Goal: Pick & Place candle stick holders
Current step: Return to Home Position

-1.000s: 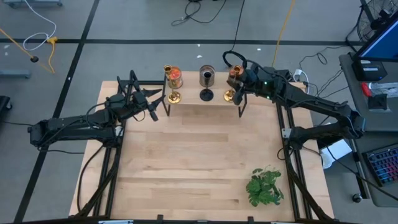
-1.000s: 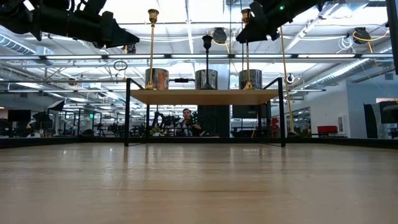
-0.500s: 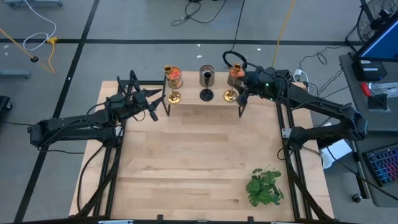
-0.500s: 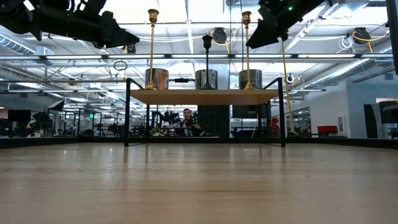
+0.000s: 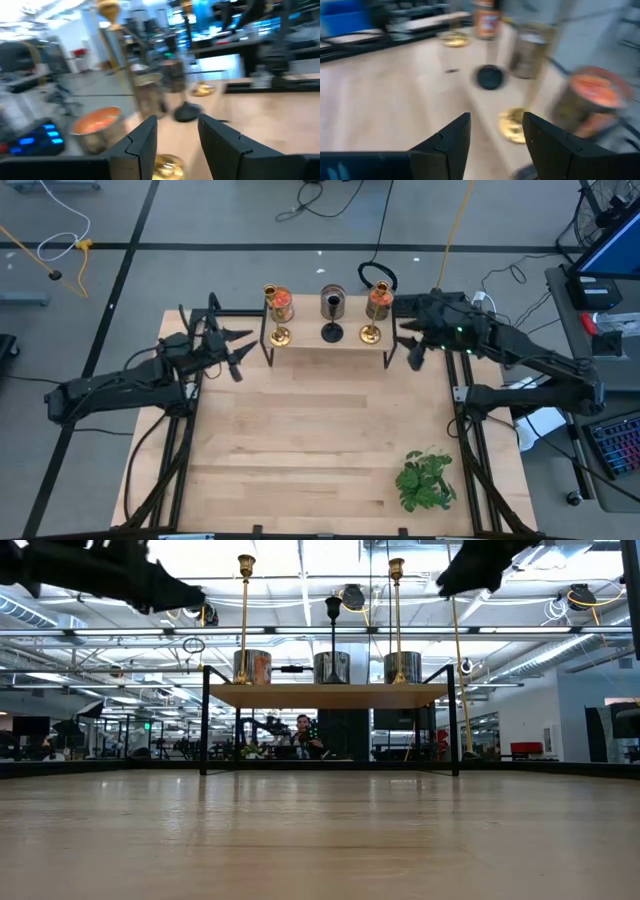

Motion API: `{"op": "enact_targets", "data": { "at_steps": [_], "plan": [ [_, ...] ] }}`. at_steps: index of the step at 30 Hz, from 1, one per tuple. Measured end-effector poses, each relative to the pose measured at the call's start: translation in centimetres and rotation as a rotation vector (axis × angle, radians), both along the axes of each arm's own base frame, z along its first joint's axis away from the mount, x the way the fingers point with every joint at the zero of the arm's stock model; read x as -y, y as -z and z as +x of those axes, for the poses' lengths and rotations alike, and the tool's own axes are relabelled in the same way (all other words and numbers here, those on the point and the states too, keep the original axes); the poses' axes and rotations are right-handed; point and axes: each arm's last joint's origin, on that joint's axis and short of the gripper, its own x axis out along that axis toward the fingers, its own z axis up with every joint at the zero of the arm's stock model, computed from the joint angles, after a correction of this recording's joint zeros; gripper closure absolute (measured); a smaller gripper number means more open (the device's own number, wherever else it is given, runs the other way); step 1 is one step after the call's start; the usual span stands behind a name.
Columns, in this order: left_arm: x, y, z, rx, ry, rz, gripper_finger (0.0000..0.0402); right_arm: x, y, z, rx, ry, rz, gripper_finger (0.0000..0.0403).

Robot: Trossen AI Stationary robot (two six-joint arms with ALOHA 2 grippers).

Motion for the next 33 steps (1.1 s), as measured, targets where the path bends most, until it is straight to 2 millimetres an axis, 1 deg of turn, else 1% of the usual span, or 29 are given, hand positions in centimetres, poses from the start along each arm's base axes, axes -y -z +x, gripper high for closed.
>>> {"op": "enact_targets", "data": {
  "at_steps": [3,6,9,11,15,18,22,26,29,33],
  "plan": [
    [0.6,0.0,-0.9,0.009,0.084,-0.056,0.0252,-1.3,0.0,-0.6,0.031,-0.146,0.017,0.0237],
    [1.0,-0.4,-2.0,0.072,0.095,-0.103,0.0252,-2.3,0.9,-1.0,0.061,-0.218,0.018,0.025],
    [1.3,-0.9,-3.2,0.132,0.034,-0.111,0.0252,-2.9,3.1,-1.6,0.083,-0.253,0.002,0.026],
    [1.4,-0.9,-3.9,0.144,-0.003,-0.108,0.0252,-3.2,4.6,-1.8,0.134,-0.271,-0.021,0.0265],
    [1.8,0.1,-4.7,0.056,0.025,-0.136,0.0252,-3.5,7.6,-2.6,0.218,-0.28,-0.054,0.0268],
    [2.1,0.9,-4.9,-0.026,0.076,-0.164,0.0252,-3.7,9.6,-3.3,0.255,-0.276,-0.061,0.0268],
    [2.3,0.7,-4.8,0.002,0.147,-0.19,0.0252,-3.9,11.8,-4.1,0.285,-0.275,-0.069,0.0272],
    [2.3,0.8,-4.7,0.003,0.179,-0.19,0.0252,-4.0,13.3,-4.6,0.326,-0.276,-0.085,0.0273],
    [2.1,1.9,-4.2,0.018,0.177,-0.184,0.0252,-4.0,14.3,-4.9,0.343,-0.276,-0.093,0.0273],
    [1.9,3.5,-3.6,0.083,0.182,-0.162,0.0252,-4.1,15.3,-5.2,0.359,-0.277,-0.1,0.0273]
  ]
}}
